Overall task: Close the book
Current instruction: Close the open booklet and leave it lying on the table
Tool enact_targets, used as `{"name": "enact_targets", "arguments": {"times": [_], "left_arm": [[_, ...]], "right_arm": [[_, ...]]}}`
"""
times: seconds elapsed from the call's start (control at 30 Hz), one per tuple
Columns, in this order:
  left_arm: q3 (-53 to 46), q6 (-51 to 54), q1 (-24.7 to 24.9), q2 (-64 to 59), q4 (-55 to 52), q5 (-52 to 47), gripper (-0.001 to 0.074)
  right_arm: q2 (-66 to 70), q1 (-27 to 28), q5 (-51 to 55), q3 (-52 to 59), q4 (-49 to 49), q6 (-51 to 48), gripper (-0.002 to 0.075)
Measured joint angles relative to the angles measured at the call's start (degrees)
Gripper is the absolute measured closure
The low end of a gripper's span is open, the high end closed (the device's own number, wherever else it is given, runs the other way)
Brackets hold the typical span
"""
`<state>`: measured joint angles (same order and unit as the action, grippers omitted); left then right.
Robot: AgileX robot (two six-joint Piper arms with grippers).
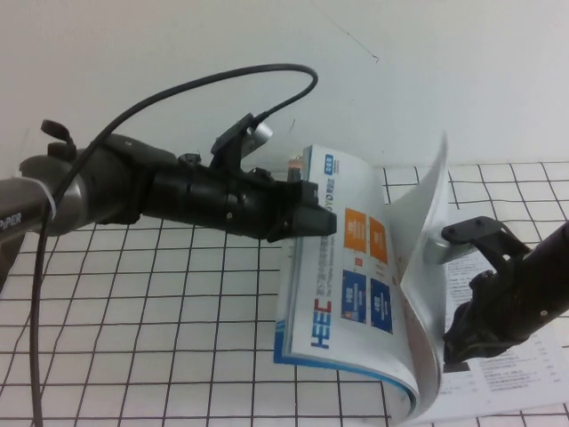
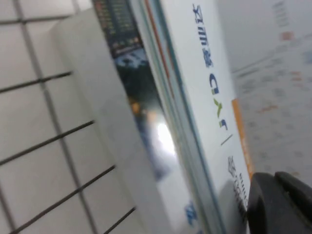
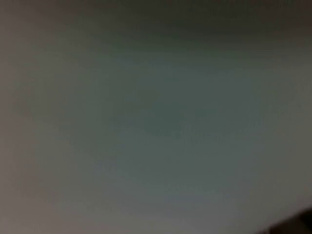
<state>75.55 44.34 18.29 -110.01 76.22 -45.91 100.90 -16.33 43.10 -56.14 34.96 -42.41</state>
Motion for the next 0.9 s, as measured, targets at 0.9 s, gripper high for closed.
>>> {"name": "enact_targets", "arguments": {"times": [0.9], "left_arm": [[15.7, -6.1, 8.3, 25.9, -29.8, -4.0, 0.0737]], "right_arm": [[-40.9, 5.0, -1.3, -4.0, -25.6, 18.7, 0.0729]]}}
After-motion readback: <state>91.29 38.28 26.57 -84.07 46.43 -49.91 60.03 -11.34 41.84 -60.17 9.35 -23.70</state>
